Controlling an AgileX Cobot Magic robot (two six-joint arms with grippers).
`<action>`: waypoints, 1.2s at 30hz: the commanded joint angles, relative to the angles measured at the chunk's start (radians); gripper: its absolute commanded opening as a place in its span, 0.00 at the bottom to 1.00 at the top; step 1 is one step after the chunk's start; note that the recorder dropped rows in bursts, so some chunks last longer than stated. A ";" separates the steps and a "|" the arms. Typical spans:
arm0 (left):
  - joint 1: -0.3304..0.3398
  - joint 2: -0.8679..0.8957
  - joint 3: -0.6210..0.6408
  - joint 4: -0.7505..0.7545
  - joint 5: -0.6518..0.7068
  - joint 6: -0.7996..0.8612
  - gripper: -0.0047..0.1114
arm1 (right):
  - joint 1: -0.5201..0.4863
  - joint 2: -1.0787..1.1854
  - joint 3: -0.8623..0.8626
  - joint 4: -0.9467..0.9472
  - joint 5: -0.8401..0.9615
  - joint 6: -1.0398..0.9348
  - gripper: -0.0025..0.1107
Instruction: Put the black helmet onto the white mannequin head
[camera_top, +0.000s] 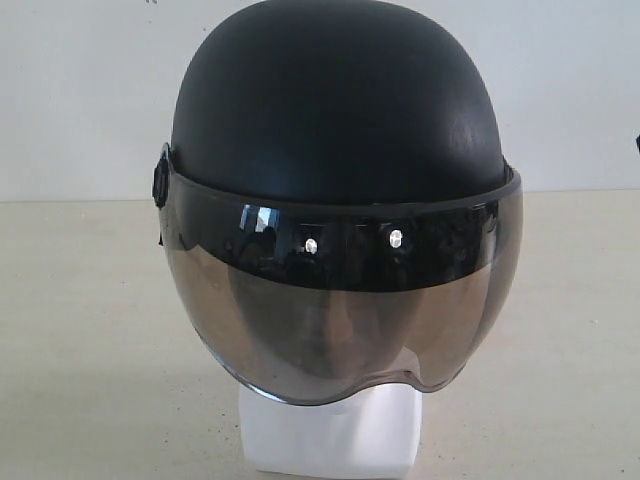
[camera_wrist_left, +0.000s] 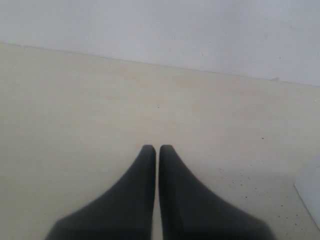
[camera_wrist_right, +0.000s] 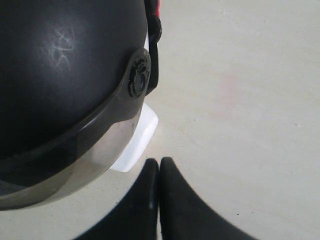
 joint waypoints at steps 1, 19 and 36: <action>0.003 -0.003 0.004 -0.007 0.003 -0.009 0.08 | -0.002 -0.003 0.002 0.002 -0.009 0.001 0.02; 0.003 -0.003 0.004 -0.007 0.003 -0.009 0.08 | -0.002 -0.101 0.002 -0.062 -0.028 -0.004 0.02; 0.003 -0.003 0.004 -0.007 0.003 -0.009 0.08 | -0.095 -0.523 0.002 -0.114 -0.265 -0.023 0.02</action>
